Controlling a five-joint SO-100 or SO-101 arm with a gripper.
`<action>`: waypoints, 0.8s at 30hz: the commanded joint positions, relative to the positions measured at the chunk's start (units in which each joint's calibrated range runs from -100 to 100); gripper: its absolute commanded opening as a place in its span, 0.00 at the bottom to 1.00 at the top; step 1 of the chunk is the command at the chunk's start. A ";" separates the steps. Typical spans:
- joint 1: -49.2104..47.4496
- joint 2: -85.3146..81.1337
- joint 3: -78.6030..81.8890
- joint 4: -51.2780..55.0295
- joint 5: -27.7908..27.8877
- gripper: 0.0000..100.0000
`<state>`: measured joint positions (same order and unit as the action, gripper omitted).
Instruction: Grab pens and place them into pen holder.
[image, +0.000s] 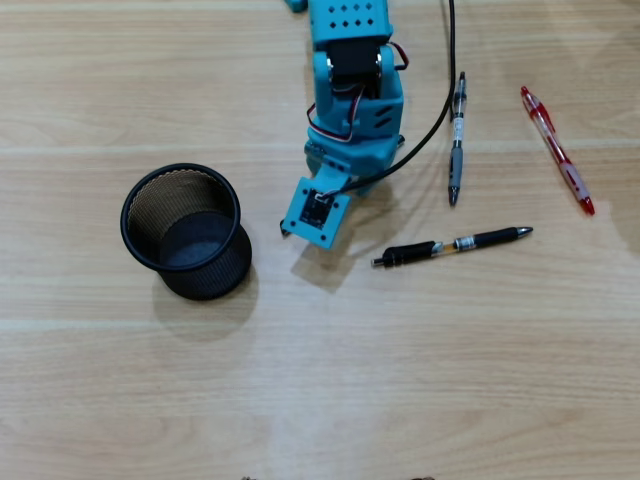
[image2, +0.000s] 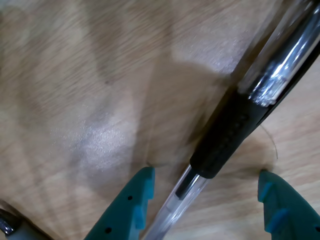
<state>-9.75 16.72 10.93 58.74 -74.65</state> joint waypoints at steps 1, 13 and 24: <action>0.96 2.13 -2.29 -0.43 -0.42 0.20; 1.77 2.81 -2.38 0.00 -2.09 0.02; 3.46 -12.49 -14.06 -10.74 2.98 0.02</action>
<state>-7.39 11.64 4.21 53.92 -74.07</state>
